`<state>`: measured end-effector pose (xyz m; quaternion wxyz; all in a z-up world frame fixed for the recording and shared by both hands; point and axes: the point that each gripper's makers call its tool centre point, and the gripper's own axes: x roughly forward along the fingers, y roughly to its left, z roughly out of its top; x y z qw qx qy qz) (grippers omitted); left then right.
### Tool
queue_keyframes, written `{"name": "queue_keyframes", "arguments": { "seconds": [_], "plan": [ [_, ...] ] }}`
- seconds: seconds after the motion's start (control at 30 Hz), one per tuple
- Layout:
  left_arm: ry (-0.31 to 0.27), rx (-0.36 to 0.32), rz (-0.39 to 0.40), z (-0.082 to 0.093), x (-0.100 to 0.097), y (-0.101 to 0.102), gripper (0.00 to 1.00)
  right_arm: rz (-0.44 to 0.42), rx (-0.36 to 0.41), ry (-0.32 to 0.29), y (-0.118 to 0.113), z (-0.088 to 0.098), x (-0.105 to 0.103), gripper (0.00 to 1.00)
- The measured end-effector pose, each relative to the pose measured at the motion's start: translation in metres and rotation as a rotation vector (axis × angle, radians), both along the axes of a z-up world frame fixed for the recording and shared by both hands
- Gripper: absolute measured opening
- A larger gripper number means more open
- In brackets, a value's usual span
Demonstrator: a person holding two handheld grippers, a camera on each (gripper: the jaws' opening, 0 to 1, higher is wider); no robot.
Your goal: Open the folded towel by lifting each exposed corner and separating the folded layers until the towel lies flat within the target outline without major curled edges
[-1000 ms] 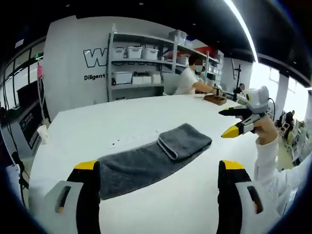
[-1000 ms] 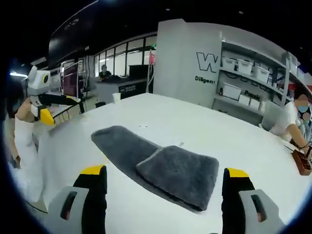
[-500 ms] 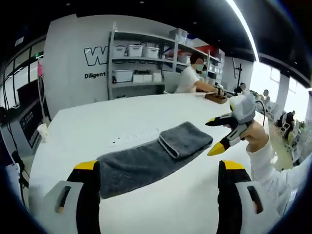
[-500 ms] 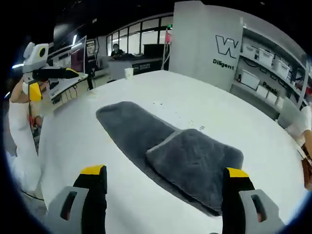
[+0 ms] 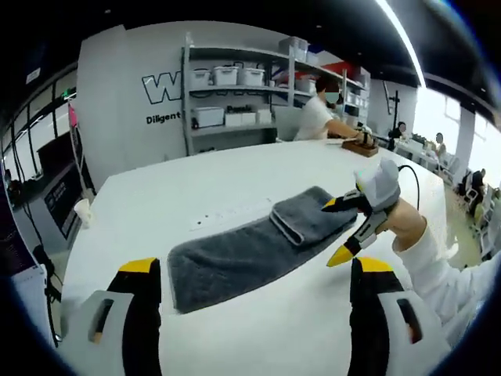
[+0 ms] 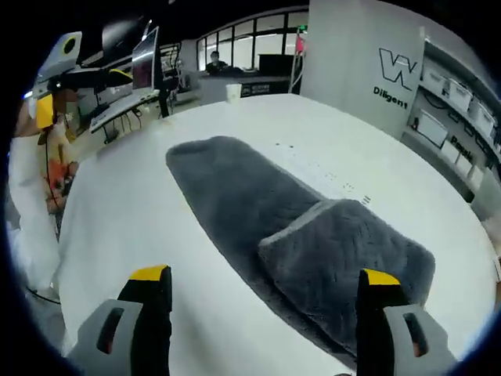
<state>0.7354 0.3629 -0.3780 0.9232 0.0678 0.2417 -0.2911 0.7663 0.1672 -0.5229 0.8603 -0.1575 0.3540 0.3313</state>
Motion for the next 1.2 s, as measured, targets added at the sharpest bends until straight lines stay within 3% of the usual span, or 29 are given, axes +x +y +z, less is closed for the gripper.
{"name": "queue_keyframes", "arguments": {
  "seconds": [0.23, 0.43, 0.63, 0.97, 1.2],
  "plan": [
    [-0.002, -0.005, -0.003, 0.001, -0.001, -0.001, 1.0, 0.013, 0.032, -0.003, 0.002, -0.009, 0.003, 0.91],
    [0.0, -0.014, -0.016, 0.0, 0.0, -0.004, 1.0, 0.026, 0.046, -0.024, 0.003, -0.013, 0.006, 0.77],
    [-0.002, -0.017, -0.017, 0.0, 0.0, -0.006, 1.0, 0.069, 0.014, -0.097, 0.007, -0.014, 0.016, 0.59],
    [0.0, -0.016, -0.016, -0.001, -0.001, -0.007, 1.0, 0.114, 0.029, -0.096, 0.014, -0.023, 0.019, 0.37],
    [-0.005, -0.017, -0.021, 0.0, 0.0, -0.008, 1.0, 0.095, 0.03, -0.117, 0.01, -0.026, 0.026, 0.24]
  ]
}}
